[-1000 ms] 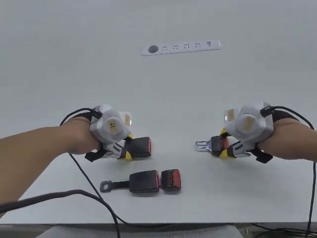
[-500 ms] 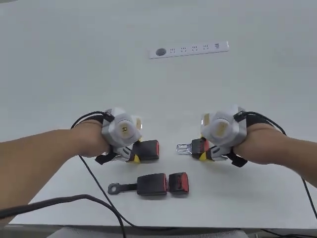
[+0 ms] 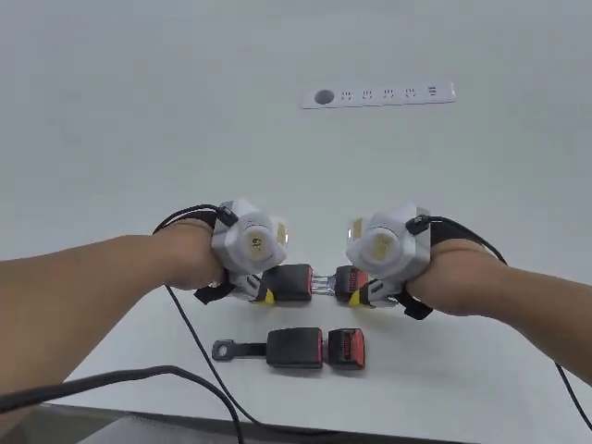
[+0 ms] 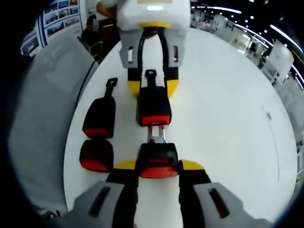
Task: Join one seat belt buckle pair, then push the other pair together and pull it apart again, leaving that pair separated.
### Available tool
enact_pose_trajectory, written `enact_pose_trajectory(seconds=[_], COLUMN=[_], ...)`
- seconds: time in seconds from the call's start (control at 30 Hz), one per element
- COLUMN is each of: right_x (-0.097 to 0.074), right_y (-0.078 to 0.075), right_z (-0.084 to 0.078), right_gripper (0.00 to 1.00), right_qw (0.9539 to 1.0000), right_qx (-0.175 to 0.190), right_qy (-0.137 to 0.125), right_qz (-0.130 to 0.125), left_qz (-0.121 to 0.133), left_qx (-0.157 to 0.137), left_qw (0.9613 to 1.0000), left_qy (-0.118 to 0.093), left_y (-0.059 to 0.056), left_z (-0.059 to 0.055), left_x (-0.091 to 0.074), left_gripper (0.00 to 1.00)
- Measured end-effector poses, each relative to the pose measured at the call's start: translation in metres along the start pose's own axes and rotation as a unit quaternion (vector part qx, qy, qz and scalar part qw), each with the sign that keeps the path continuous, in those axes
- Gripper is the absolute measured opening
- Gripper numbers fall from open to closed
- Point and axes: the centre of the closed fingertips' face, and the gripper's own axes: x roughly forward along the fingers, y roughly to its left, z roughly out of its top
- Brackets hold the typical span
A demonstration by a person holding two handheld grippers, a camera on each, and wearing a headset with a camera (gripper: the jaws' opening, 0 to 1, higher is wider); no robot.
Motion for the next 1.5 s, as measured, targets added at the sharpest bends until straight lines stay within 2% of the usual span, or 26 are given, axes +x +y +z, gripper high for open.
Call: enact_pose_trajectory(seconds=[0.23, 0.27, 0.3, 0.43, 0.57, 0.6, 0.63, 0.67, 0.73, 0.8, 0.87, 1.0, 1.13, 1.3, 1.5], right_x=[0.01, 0.011, 0.008, 0.009, 0.012, 0.016, 0.019, 0.018, 0.018, 0.017, 0.017, 0.016, 0.014, 0.008, 0.006], right_y=[0.003, 0.001, 0.002, 0.002, 0.003, 0.005, 0.005, 0.004, 0.003, 0.003, 0.005, 0.005, 0.006, 0.004, 0.005], right_z=[0.006, 0.005, 0.005, 0.006, 0.013, 0.023, 0.026, 0.022, 0.022, 0.021, 0.022, 0.022, 0.019, 0.006, 0.003], right_gripper=[0.3, 0.3, 0.3, 0.29, 0.28, 0.28, 0.28, 0.28, 0.28, 0.28, 0.28, 0.29, 0.29, 0.29, 0.31], right_qw=[0.9999, 0.9997, 0.9998, 0.9998, 0.9997, 0.9993, 0.9996, 0.9998, 0.9995, 0.9993, 0.9994, 0.9993, 0.9995, 0.9995, 0.9993], right_qx=[-0.012, -0.024, -0.018, -0.017, -0.018, 0.0, -0.008, -0.016, -0.012, -0.01, -0.012, -0.013, -0.019, -0.028, -0.035], right_qy=[-0.004, 0.002, -0.001, -0.013, -0.017, -0.034, -0.026, -0.008, -0.027, -0.035, -0.031, -0.034, -0.024, -0.01, -0.017], right_qz=[0.004, 0.0, 0.003, 0.006, 0.005, 0.012, 0.007, 0.005, 0.011, 0.01, 0.008, 0.006, 0.004, 0.004, 0.002], left_qz=[-0.003, -0.003, -0.003, -0.001, -0.002, -0.004, -0.005, -0.007, -0.007, -0.007, -0.007, -0.011, -0.012, -0.009, -0.009], left_qx=[0.01, 0.016, 0.023, 0.016, 0.016, 0.02, 0.022, 0.024, 0.025, 0.021, 0.02, 0.028, 0.029, 0.023, 0.02], left_qw=[0.9999, 0.9999, 0.9997, 0.9998, 0.9998, 0.9997, 0.9997, 0.9997, 0.9996, 0.9997, 0.9997, 0.9995, 0.9994, 0.9997, 0.9997], left_qy=[0.002, 0.004, 0.003, -0.01, -0.012, -0.009, -0.006, -0.002, -0.005, -0.011, -0.015, -0.009, -0.013, -0.01, -0.004], left_y=[-0.001, 0.0, -0.001, -0.001, -0.001, -0.001, -0.001, -0.001, -0.001, -0.001, 0.0, -0.001, -0.001, -0.001, -0.001], left_z=[0.0, 0.0, 0.0, -0.001, 0.0, 0.001, 0.001, 0.0, 0.0, -0.001, -0.001, 0.0, 0.0, 0.0, 0.0], left_x=[0.0, 0.0, 0.001, 0.0, 0.0, 0.0, 0.0, 0.0, 0.0, -0.001, 0.0, 0.0, 0.0, -0.001, -0.001], left_gripper=[0.32, 0.32, 0.32, 0.31, 0.31, 0.3, 0.3, 0.3, 0.3, 0.31, 0.31, 0.31, 0.31, 0.31, 0.32])
